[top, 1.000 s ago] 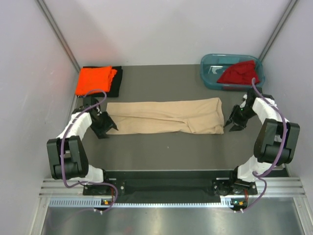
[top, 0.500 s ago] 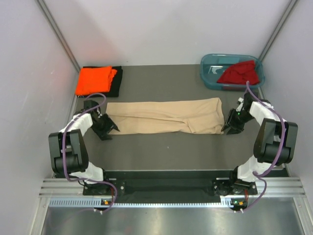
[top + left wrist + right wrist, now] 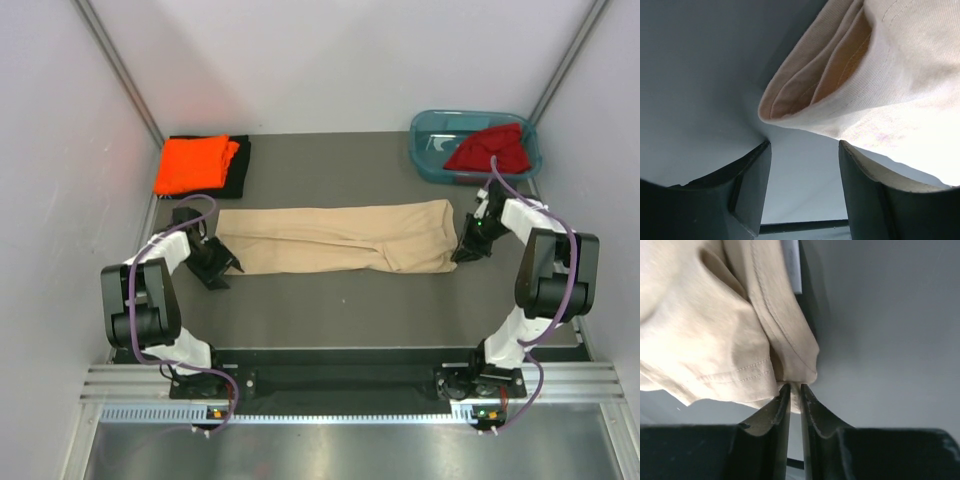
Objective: Fold and stack the t-shirts
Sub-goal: Fold the tshirt
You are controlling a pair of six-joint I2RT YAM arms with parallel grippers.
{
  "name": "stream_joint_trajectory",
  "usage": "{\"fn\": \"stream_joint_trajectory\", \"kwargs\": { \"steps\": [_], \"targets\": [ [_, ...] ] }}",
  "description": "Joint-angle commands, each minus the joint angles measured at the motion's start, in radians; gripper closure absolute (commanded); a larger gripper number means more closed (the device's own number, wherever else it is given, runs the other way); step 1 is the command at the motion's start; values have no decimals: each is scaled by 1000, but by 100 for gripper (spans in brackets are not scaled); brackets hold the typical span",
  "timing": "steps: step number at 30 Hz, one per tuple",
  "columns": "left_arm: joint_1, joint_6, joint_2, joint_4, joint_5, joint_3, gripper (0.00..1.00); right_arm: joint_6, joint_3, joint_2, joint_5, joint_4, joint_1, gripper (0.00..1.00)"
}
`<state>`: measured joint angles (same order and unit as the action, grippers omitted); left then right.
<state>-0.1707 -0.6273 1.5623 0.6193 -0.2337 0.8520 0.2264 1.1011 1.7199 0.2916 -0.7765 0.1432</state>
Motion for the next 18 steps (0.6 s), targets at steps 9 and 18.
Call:
{"fn": "stream_joint_trajectory", "kwargs": {
  "steps": [9, 18],
  "targets": [
    [-9, 9, 48, -73, 123, 19, 40, -32, 83, -6, -68, 10, -57, 89],
    [-12, 75, 111, -102, 181, 77, 77, -50, 120, -3, -112, -3, -70, 94]
  ]
}}
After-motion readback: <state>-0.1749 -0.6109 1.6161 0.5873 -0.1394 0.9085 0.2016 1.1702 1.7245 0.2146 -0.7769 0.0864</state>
